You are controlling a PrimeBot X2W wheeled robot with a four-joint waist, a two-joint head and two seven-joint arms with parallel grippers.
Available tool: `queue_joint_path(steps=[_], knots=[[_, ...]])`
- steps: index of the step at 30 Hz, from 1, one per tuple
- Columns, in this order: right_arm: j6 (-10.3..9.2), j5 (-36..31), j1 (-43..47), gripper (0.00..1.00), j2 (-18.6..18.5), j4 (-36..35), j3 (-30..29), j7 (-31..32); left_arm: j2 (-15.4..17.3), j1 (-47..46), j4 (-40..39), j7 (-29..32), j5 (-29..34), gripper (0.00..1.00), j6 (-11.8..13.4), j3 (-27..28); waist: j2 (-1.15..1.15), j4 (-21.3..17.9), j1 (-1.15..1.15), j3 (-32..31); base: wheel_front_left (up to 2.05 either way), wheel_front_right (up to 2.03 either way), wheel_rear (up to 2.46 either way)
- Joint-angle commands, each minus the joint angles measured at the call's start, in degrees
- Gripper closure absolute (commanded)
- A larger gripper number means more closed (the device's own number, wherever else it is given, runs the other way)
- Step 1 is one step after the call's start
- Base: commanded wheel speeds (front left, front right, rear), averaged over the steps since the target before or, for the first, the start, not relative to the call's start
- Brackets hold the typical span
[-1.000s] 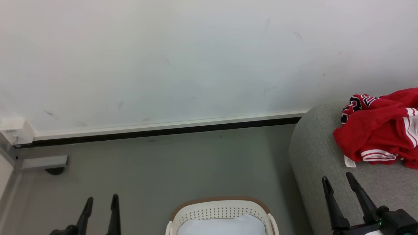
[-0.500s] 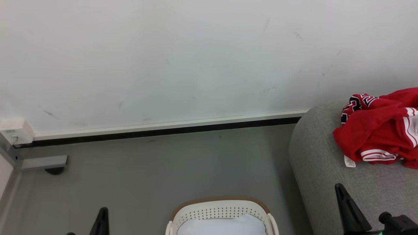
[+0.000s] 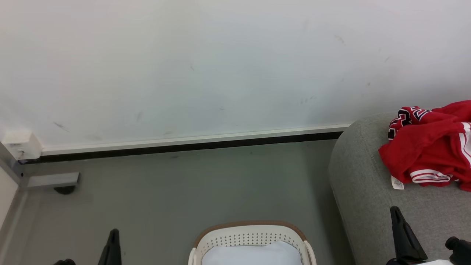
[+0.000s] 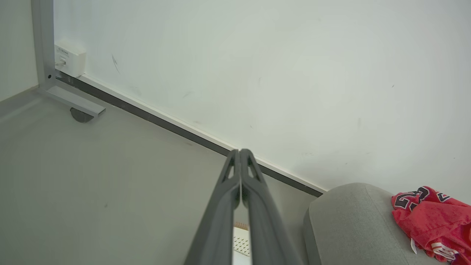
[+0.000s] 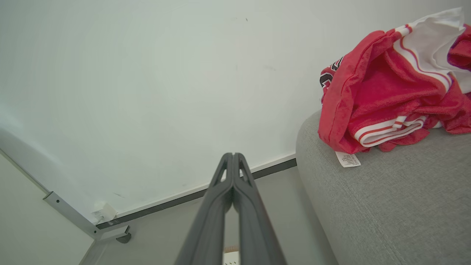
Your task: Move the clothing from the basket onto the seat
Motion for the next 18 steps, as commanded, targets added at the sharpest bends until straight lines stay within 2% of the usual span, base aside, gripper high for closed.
queue_joint_path(steps=[1, 18], knots=[[-0.02, 2.38, -1.88, 1.00, -0.18, -0.57, -0.67, 0.43, 0.43, -1.61, -0.94, 0.51, -2.32, 1.00, -0.21, 0.18, 0.00, 0.06, 0.00, 0.02, 0.00, 0.00, 0.00], [-0.04, 15.60, -2.85, 1.00, 0.48, 0.01, -3.11, 3.87, 0.53, -3.37, -0.71, 4.25, -16.71, 1.00, -0.43, 0.54, 0.00, 0.82, 0.00, 0.26, 0.00, 0.00, 0.00]])
